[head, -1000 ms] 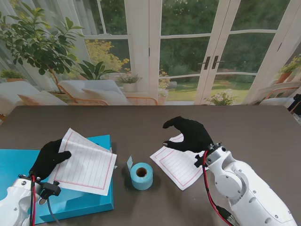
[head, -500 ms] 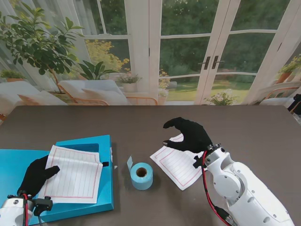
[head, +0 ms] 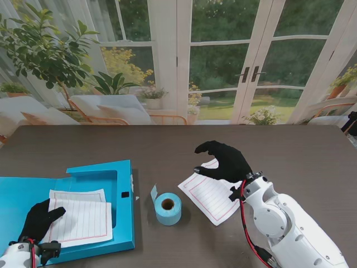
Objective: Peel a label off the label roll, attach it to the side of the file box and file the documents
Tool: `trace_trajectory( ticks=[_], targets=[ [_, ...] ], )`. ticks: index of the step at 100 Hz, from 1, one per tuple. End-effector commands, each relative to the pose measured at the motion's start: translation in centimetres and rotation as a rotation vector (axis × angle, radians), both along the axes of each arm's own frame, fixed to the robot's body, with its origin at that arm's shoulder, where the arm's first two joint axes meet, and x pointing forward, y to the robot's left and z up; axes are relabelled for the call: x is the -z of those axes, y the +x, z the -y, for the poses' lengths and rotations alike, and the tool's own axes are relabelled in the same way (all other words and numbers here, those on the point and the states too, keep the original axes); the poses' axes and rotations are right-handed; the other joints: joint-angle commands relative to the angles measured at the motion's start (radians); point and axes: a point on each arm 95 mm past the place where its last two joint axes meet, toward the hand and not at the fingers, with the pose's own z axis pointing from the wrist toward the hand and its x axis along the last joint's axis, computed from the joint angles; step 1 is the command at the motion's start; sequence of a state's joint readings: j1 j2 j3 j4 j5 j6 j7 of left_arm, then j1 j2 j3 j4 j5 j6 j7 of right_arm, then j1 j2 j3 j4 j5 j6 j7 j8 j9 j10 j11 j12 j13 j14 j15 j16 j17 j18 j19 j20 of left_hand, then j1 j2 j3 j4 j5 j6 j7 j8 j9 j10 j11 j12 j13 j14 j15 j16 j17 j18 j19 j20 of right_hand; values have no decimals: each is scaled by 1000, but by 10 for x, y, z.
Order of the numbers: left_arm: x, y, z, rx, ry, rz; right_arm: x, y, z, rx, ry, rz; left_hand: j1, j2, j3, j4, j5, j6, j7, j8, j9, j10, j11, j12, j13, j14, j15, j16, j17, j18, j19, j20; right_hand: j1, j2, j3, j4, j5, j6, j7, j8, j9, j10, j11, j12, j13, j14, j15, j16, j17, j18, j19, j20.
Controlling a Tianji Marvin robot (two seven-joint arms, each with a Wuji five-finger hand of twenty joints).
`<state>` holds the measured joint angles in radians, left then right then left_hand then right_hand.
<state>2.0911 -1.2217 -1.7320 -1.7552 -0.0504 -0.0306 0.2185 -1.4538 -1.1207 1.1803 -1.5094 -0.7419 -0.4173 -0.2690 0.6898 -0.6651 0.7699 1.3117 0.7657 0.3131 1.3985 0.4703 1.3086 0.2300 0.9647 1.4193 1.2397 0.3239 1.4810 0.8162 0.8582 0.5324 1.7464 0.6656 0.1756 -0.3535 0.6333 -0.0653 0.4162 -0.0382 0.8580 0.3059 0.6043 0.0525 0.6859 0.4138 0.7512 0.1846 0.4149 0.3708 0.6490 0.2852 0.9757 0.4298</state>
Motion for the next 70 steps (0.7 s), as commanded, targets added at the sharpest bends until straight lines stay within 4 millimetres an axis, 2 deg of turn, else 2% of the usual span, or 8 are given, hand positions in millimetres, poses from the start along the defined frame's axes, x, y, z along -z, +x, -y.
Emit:
trace_trajectory(
  ticks=[1,15,25,35,46,53,60,70],
  targets=[
    [6,-2,0,1,-7,-42,3,-3,-3,-8,-3,-17,57,-11,77,41,-2,75,106,26,31,-79,-7,37,16,-5,-3,21,-29,11,17,44,12,23,-29,16,7,15,-7,18,0,17,-8,3,34,0,7,8,-330,12,7,14],
    [10,2,-3,-17,14,-102,3,-4,-2,-6,5,-22,56,-8,76,41,-15,75,106,37,11,-69,-26,32,-17,22,-34,35,-64,21,-18,71,14,24,-32,16,6,19,-5,19,0,19,-7,3,35,-1,11,10,-331,12,7,15],
    [10,7,-3,-29,17,-147,4,-4,-1,-7,8,-27,53,4,84,38,-35,74,92,63,-22,-40,-53,20,-67,63,-69,47,-120,43,-72,104,16,26,-34,16,2,24,-4,20,-1,20,-5,3,35,2,13,11,-332,12,7,15],
    [10,13,-1,-33,7,-151,5,-5,-1,-10,8,-32,54,11,89,25,-52,70,68,94,-44,-24,-72,16,-92,78,-83,56,-133,51,-98,144,18,27,-36,16,0,26,-2,20,-1,22,-5,3,35,0,15,11,-332,11,7,16],
    [7,21,0,-49,-10,-145,5,-5,-1,-10,9,-36,56,29,115,17,-80,75,14,109,-90,16,-129,9,-160,123,-138,58,-196,64,-156,176,21,28,-37,16,-1,29,-1,21,-2,21,-4,3,33,-2,15,11,-335,11,6,16],
    [5,25,0,-51,-13,-151,6,-5,-1,-10,10,-39,60,33,120,-3,-103,83,-42,87,-128,42,-178,14,-209,144,-176,68,-252,62,-206,204,22,28,-39,16,-4,30,-2,20,-2,22,-4,3,34,0,16,11,-335,11,7,17],
    [3,29,-1,-40,-7,-163,6,-5,0,-9,12,-42,80,25,109,-47,-119,84,-60,73,-152,49,-195,19,-235,147,-195,68,-293,53,-238,214,23,29,-40,16,-8,33,-2,20,-2,23,-3,3,33,1,17,12,-336,11,6,17],
    [1,35,-1,-41,6,-166,7,-5,0,-8,14,-45,136,-6,82,-174,-143,89,-79,61,-187,63,-223,22,-281,162,-233,68,-351,42,-283,229,24,30,-41,16,-11,35,0,21,0,23,-3,2,33,2,17,12,-336,11,6,18]
  ],
)
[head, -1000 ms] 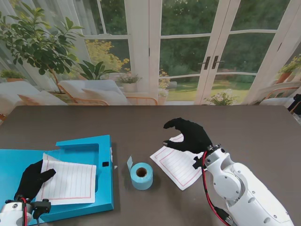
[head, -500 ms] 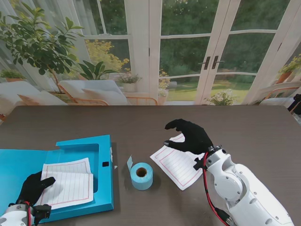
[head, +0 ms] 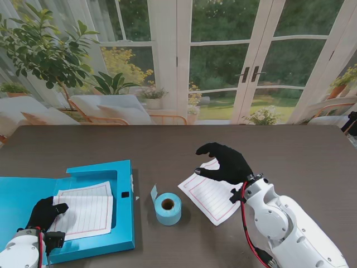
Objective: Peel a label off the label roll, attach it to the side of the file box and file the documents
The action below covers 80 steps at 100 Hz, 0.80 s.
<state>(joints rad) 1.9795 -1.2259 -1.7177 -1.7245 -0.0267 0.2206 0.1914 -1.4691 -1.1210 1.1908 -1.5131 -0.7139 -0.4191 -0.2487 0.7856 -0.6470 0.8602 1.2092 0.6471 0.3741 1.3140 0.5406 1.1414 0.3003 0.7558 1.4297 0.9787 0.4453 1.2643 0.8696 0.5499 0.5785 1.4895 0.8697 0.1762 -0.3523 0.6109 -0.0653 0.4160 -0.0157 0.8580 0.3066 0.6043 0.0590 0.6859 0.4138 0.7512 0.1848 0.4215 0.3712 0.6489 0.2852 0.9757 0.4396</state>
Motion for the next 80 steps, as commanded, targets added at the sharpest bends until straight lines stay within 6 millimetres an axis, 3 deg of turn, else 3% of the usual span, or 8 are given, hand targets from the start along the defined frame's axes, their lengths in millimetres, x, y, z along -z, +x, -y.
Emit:
trace_trajectory(
  ticks=[1,14,25,40,54,59,64,80],
  targets=[
    [-3,6,2,13,0,3,3,-2,-3,-10,-3,-15,47,-27,-10,-87,-27,29,-1,-13,-25,-4,-22,8,-27,45,-28,12,-51,-4,-33,25,24,28,-19,16,-11,13,0,20,0,17,-3,2,33,2,11,11,-336,11,6,8],
    [-6,14,2,11,-5,-11,4,-2,-2,-9,2,-21,88,-42,-23,-261,-43,36,-51,-46,-63,24,-99,-12,-88,73,-106,12,-109,-5,-83,39,27,30,-21,16,-12,13,1,20,1,21,-2,2,32,0,11,11,-338,13,5,9],
    [-7,19,2,32,16,-37,5,-2,-2,-10,2,-23,85,-37,-16,-310,-44,37,-124,-105,-95,46,-187,-43,-147,88,-191,-9,-172,-17,-130,27,27,31,-23,16,-12,13,2,20,1,20,-2,1,32,1,12,12,-338,12,5,9],
    [-7,24,4,44,21,-55,7,-2,-1,-6,10,-29,42,-11,16,-208,-13,43,-290,-126,-119,72,-290,-85,-207,106,-295,-48,-254,-29,-191,-35,29,32,-25,17,-12,15,2,20,-1,23,-3,1,31,1,13,12,-341,11,4,10],
    [-8,24,7,54,22,-89,8,-2,1,-4,11,-33,-40,107,-40,45,16,56,-423,-105,-200,100,-250,-209,-254,121,-378,-73,-316,-39,-221,-105,32,31,-26,17,-11,16,2,20,-2,25,-3,1,30,1,13,12,-342,12,3,11],
    [-10,24,7,61,29,-111,8,-2,1,-4,12,-35,-48,142,-95,108,23,61,-494,-84,-243,109,-251,-314,-283,125,-424,-90,-347,-50,-234,-128,31,31,-26,17,-11,17,2,19,-2,25,-3,1,28,3,13,11,-343,12,3,12],
    [-11,23,8,66,33,-145,8,-2,1,-4,13,-35,-63,180,-157,106,20,65,-557,-97,-283,124,-259,-503,-322,131,-477,-111,-390,-69,-259,-157,33,31,-26,17,-11,18,2,19,-1,25,-2,1,29,3,13,11,-344,13,2,12],
    [-18,22,12,73,58,-241,9,-2,0,-9,12,-34,-96,231,-234,52,0,75,-713,-170,-361,144,-346,-585,-425,128,-612,-158,-479,-115,-373,-204,35,29,-27,17,-13,17,2,19,0,27,-1,1,30,1,14,12,-343,12,3,13]
  ],
)
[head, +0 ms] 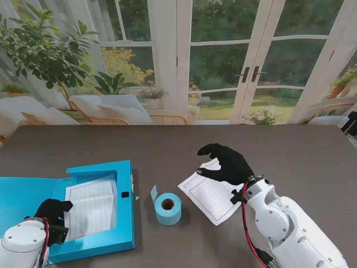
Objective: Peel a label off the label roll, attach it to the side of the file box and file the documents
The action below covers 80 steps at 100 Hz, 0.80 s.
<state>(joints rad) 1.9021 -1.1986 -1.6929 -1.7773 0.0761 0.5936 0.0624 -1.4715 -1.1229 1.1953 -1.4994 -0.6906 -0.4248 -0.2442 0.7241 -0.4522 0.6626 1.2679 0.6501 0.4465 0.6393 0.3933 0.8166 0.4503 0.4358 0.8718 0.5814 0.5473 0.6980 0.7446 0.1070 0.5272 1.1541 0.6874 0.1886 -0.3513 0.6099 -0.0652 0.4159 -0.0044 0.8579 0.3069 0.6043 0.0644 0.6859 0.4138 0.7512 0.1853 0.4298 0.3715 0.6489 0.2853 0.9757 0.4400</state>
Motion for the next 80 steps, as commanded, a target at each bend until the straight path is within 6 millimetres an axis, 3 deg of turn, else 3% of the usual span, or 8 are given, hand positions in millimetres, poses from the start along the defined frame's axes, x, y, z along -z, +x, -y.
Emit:
trace_trajectory(
  ticks=[1,24,37,70,80],
  targets=[
    [-5,3,4,58,4,29,4,-3,-4,-15,-6,-14,-36,39,-41,-12,-6,0,-49,-27,-43,-8,-34,-34,-35,23,-57,-38,-40,-69,-45,-23,24,28,-26,17,-13,6,2,19,0,21,-1,1,29,0,6,11,-343,12,3,13],
    [-11,6,8,9,65,24,7,-4,-4,-18,-4,-22,-44,32,-49,-23,-22,17,-318,-161,-141,9,-215,-220,-192,-7,-276,-153,-142,-132,-275,-52,28,26,-28,17,-13,6,2,19,0,23,-1,1,28,3,6,11,-345,11,1,14],
    [-16,5,8,40,82,-9,8,-4,-3,-17,-1,-28,-58,48,-73,-50,-31,23,-427,-200,-170,-2,-301,-302,-239,-35,-394,-217,-149,-155,-405,-48,31,25,-28,17,-13,7,2,18,-2,25,-1,0,26,4,6,11,-346,12,0,15],
    [-26,7,14,79,98,-54,9,-3,-4,-17,2,-27,-77,91,-104,-86,-37,52,-533,-242,-253,20,-356,-511,-295,-32,-571,-346,-91,-119,-686,-89,36,24,-30,18,-12,7,2,18,-1,26,0,0,26,3,7,11,-348,12,-1,16],
    [-31,6,16,70,121,-93,9,-3,-3,-15,-3,-27,-85,105,-117,-105,-40,60,-538,-257,-260,31,-363,-551,-302,-28,-606,-383,-17,-93,-851,-104,42,18,-29,18,-11,9,3,18,1,26,1,1,28,2,9,12,-349,10,-2,17]
  ],
)
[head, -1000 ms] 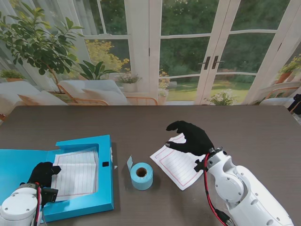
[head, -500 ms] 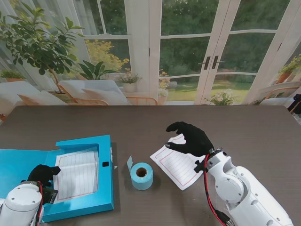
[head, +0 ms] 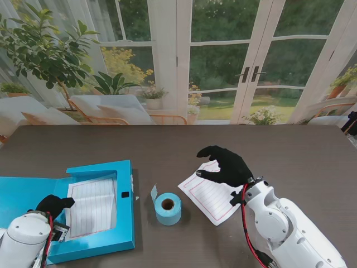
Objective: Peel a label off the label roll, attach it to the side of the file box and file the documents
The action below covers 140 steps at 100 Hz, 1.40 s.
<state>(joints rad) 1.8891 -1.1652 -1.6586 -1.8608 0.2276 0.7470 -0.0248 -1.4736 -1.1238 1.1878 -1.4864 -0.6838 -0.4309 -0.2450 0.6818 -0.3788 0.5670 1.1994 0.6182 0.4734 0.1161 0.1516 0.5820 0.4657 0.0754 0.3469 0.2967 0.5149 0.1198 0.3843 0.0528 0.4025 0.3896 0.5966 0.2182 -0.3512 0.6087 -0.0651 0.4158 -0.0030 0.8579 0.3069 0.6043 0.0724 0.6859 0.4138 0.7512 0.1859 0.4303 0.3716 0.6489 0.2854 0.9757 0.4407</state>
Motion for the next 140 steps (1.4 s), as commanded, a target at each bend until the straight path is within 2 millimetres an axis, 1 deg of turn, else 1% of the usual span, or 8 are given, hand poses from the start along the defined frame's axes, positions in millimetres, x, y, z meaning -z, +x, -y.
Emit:
trace_trajectory(
  ticks=[1,34,45,62,72,100,116,140],
  targets=[
    [-8,1,4,13,5,-6,3,-1,-2,-10,-8,-11,-44,31,-22,-38,-8,35,-17,-19,-24,18,-4,-30,-16,6,-30,-26,50,36,-113,-13,12,19,-28,18,-11,8,3,18,1,17,1,1,29,0,9,12,-349,10,-2,16],
    [-19,-8,2,13,116,8,7,1,2,4,-15,-21,-58,13,-37,-52,2,18,-15,-33,-19,2,-8,-53,-13,-3,-35,-39,77,36,-150,17,18,11,-27,19,-7,8,2,18,3,20,-1,0,25,3,10,13,-352,12,-4,17],
    [-23,-6,4,45,178,119,7,2,3,6,-24,-23,-53,-10,-21,-39,24,-22,17,-19,21,-32,18,5,13,-48,40,42,75,-17,-114,138,18,9,-27,19,-4,6,2,18,2,18,-1,0,22,2,10,13,-354,12,-5,17],
    [-36,-1,12,79,230,313,7,3,9,20,-51,-29,-40,-41,0,-14,110,-43,71,15,129,-34,46,60,89,-14,162,131,150,22,-51,276,16,3,-27,18,-3,3,3,18,-6,20,-3,1,11,3,7,12,-360,13,-9,18],
    [-44,3,21,97,246,413,7,4,15,31,-71,-33,-38,-51,3,-8,142,-50,90,28,168,-36,54,73,115,1,204,141,180,46,-39,309,16,-10,-21,16,39,-68,-15,10,-11,21,-7,0,0,4,2,11,-367,10,-16,19],
    [-67,13,53,318,94,635,5,3,41,74,-182,-70,-43,-34,-7,-18,106,-81,53,24,104,-80,24,22,50,-50,111,54,105,-16,-134,240,-40,-118,47,-2,18,-93,-62,-5,-90,14,-20,5,-77,-6,-19,7,-408,-4,-56,34],
    [-67,23,67,436,21,708,9,1,57,100,-251,-86,-46,-27,-12,-25,76,-104,27,17,55,-112,9,-10,4,-95,31,6,42,-66,-187,143,-41,-163,60,-6,3,-94,-68,-7,-114,14,-20,7,-98,-11,-24,6,-417,-8,-67,38],
    [-63,33,89,588,-36,781,17,-2,77,138,-318,-102,-49,-16,-18,-32,33,-148,-1,3,-12,-166,-13,-50,-49,-149,-50,-36,-41,-115,-234,69,-47,-204,85,-12,-38,-89,-74,-10,-163,9,-14,13,-133,-18,-30,3,-432,-21,-81,44]
  ],
)
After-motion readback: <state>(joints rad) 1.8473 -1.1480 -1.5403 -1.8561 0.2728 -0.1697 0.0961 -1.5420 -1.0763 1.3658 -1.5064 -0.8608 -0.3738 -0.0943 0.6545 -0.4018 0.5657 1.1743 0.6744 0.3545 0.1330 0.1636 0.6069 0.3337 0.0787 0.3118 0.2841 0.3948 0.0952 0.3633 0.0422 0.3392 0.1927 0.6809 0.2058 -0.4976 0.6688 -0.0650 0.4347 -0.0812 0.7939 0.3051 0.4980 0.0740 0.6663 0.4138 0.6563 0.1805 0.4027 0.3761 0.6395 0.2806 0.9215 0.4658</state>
